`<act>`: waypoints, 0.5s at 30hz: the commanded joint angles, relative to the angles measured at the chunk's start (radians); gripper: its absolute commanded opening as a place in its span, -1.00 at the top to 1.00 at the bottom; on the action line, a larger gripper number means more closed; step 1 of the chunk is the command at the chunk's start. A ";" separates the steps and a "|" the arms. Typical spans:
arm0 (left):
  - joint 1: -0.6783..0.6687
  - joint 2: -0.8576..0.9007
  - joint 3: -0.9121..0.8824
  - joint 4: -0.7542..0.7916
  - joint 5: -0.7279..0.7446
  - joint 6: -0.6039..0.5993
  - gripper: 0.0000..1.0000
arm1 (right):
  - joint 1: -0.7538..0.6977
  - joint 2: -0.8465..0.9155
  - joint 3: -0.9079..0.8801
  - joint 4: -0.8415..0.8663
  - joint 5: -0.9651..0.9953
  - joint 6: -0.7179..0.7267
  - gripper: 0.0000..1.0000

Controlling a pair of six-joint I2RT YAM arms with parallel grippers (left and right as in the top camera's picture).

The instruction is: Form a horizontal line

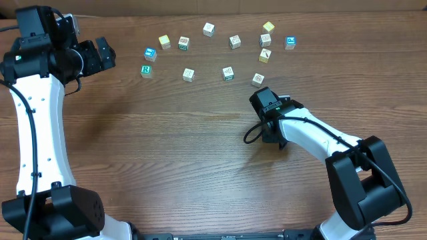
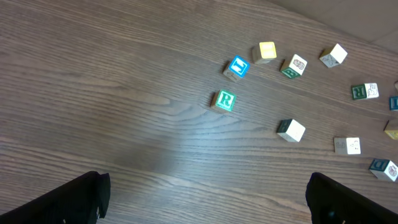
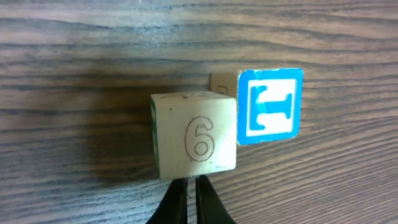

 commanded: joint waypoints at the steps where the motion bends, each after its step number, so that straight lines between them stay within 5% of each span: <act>1: 0.001 0.001 0.017 0.001 -0.003 -0.014 -1.00 | -0.013 -0.001 -0.002 0.010 0.026 0.001 0.92; 15: 0.001 0.001 0.017 0.000 -0.003 -0.014 -1.00 | -0.042 -0.001 -0.002 0.034 -0.049 0.001 0.92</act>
